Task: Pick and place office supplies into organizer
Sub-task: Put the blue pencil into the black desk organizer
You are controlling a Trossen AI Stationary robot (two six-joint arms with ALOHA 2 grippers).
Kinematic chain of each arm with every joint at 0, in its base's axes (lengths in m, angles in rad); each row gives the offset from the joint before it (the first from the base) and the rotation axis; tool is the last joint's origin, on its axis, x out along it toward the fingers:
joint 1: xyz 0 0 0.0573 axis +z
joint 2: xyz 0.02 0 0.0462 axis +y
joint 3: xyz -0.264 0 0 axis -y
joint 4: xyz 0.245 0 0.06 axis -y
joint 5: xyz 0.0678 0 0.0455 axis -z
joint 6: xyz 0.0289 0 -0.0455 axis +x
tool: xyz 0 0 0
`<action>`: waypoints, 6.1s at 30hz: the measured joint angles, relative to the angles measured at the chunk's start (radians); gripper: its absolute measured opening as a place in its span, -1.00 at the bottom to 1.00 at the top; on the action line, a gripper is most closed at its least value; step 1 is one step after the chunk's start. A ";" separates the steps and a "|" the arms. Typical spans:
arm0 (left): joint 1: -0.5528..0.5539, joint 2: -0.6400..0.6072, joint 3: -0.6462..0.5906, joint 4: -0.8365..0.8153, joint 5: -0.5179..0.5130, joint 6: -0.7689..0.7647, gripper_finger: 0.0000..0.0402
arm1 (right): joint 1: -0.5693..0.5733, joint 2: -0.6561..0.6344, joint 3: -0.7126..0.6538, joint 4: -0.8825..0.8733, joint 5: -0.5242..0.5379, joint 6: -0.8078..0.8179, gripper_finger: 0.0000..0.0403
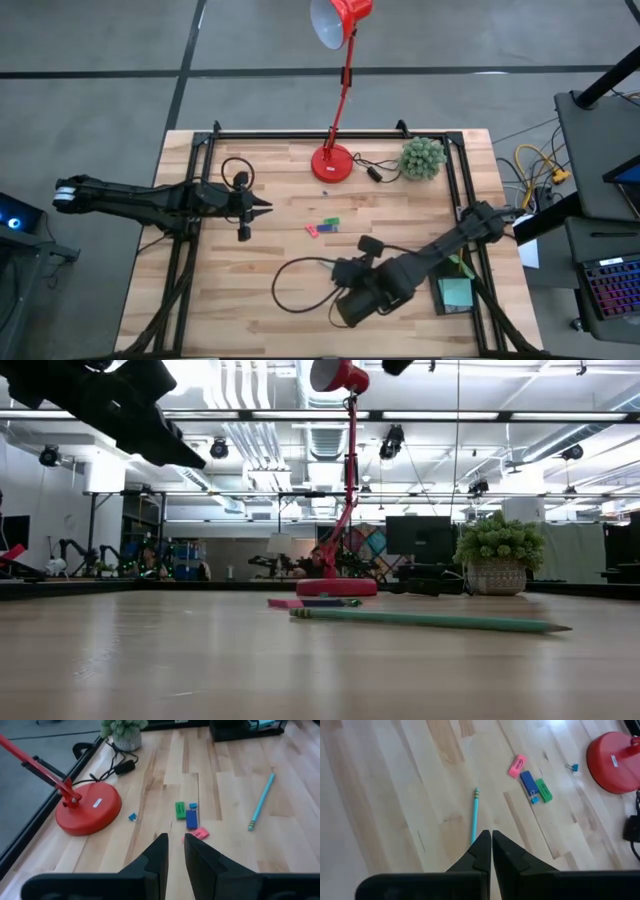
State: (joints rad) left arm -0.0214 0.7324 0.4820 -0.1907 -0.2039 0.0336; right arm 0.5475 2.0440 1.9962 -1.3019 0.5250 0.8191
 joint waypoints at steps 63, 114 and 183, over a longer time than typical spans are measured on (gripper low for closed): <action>0.000 0.034 0.001 -0.002 0.001 0.007 -0.76 | -0.264 0.129 -0.478 0.719 -0.421 -0.371 -0.18; 0.000 0.025 0.001 -0.007 -0.003 0.008 -0.76 | -0.245 0.084 -0.151 0.184 -0.320 -0.289 -0.95; 0.000 0.033 0.001 0.003 -0.003 0.000 -0.76 | 0.511 -1.072 -0.803 -0.258 0.506 0.325 -0.95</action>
State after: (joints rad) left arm -0.0212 0.7650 0.4831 -0.1875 -0.2066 0.0334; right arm 1.0588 0.9722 1.1930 -1.5596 1.0308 1.1443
